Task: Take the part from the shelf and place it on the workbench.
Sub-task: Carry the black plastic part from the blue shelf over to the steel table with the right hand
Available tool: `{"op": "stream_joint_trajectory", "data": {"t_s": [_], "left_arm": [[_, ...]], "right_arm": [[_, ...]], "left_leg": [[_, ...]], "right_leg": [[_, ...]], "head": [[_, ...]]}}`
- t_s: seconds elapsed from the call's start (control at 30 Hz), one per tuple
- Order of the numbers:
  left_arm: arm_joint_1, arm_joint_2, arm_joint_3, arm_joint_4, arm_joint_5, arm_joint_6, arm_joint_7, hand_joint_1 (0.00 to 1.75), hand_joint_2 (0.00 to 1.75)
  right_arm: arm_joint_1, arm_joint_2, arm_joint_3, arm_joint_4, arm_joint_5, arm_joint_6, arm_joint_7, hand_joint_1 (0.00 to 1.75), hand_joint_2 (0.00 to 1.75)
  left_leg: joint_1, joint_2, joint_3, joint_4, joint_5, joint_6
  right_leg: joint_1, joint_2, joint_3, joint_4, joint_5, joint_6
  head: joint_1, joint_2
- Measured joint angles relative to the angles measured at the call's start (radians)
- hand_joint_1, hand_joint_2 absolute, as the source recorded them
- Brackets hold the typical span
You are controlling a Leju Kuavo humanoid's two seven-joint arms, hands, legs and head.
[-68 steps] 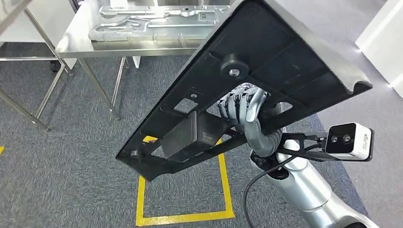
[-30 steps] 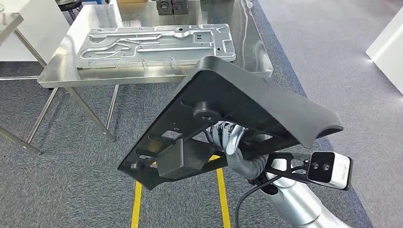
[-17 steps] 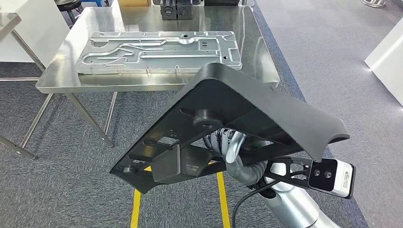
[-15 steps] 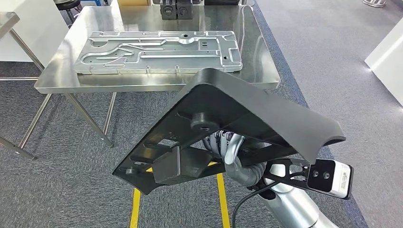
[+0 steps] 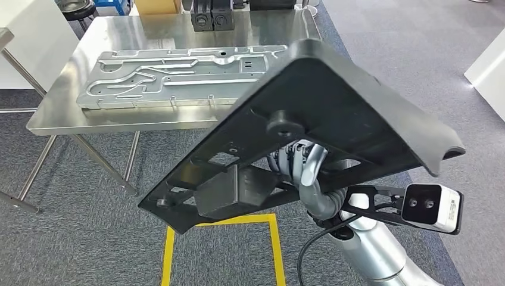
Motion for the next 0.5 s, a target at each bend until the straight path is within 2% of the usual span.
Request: {"op": "stream_joint_trajectory", "data": {"t_s": [0.03,0.07,0.13,0.2,0.23,0.3,0.33,0.4,0.47,0.5], "left_arm": [[0.004,0.000,0.000,0.000,0.000,0.002,-0.003,0.00,1.75],[0.007,0.000,0.000,0.000,0.000,0.004,-0.006,0.00,1.75],[0.011,0.000,0.000,0.000,0.000,0.007,-0.009,0.00,1.75],[0.012,0.000,0.000,0.000,0.000,0.008,-0.010,0.00,1.75],[0.012,0.000,0.000,0.000,0.000,0.008,-0.010,0.00,1.75],[0.011,-0.001,0.000,0.000,0.000,0.008,-0.011,0.00,1.75],[0.011,-0.001,0.000,0.000,0.000,0.008,-0.012,0.00,1.75],[0.008,-0.001,0.000,0.000,0.000,0.007,-0.012,0.00,1.75],[0.007,-0.001,-0.001,0.000,0.000,0.005,-0.009,0.00,1.75],[0.007,-0.001,-0.001,0.000,0.000,0.004,-0.007,0.00,1.75]], "right_arm": [[0.003,-0.007,-0.002,0.005,-0.001,0.006,-0.008,1.75,1.75],[0.006,-0.012,-0.004,0.008,0.000,0.009,-0.012,1.75,1.75],[0.011,-0.018,-0.010,0.015,0.001,0.011,-0.013,1.75,1.75],[0.013,-0.023,-0.015,0.019,0.002,0.011,-0.013,1.75,1.75],[0.014,-0.025,-0.018,0.021,0.002,0.011,-0.013,1.75,1.75],[0.013,-0.027,-0.022,0.021,0.003,0.010,-0.013,1.75,1.75],[0.013,-0.029,-0.023,0.021,0.004,0.007,-0.014,1.75,1.75],[0.014,-0.034,-0.025,0.021,0.005,-0.004,-0.014,1.75,1.75],[0.020,-0.044,-0.026,0.021,0.006,-0.018,-0.014,1.75,1.75],[0.024,-0.050,-0.027,0.021,0.007,-0.023,-0.014,1.75,1.75]], "left_leg": [[0.001,0.000,-0.018,-0.006,0.001,-0.001],[0.001,0.001,-0.020,-0.045,0.026,0.000],[0.001,0.004,-0.004,-0.168,0.131,0.008],[-0.004,0.007,0.007,-0.238,0.205,0.020],[-0.007,0.007,0.007,-0.244,0.214,0.027],[-0.008,0.005,0.020,-0.252,0.207,0.041],[-0.006,0.003,0.030,-0.258,0.202,0.047],[-0.002,0.001,0.054,-0.269,0.190,0.056],[-0.002,-0.001,0.076,-0.272,0.172,0.059],[-0.002,-0.002,0.089,-0.272,0.161,0.060]], "right_leg": [[0.000,0.002,0.014,0.000,-0.011,0.001],[-0.001,0.003,0.030,0.000,-0.024,0.004],[-0.001,0.003,0.061,0.001,-0.049,0.011],[0.000,0.004,0.076,-0.002,-0.067,0.021],[0.001,0.005,0.080,-0.001,-0.070,0.028],[0.000,0.004,0.075,0.015,-0.065,0.040],[-0.001,0.003,0.058,0.049,-0.056,0.046],[-0.003,0.002,-0.015,0.163,-0.060,0.055],[-0.005,0.002,-0.106,0.272,-0.107,0.063],[-0.006,0.001,-0.140,0.295,-0.133,0.064]], "head": [[0.000,0.000],[0.000,0.000],[0.000,0.000],[0.000,0.000],[0.000,0.000],[0.000,0.000],[0.000,0.000],[0.000,0.000],[0.000,0.000],[0.000,0.000]]}}
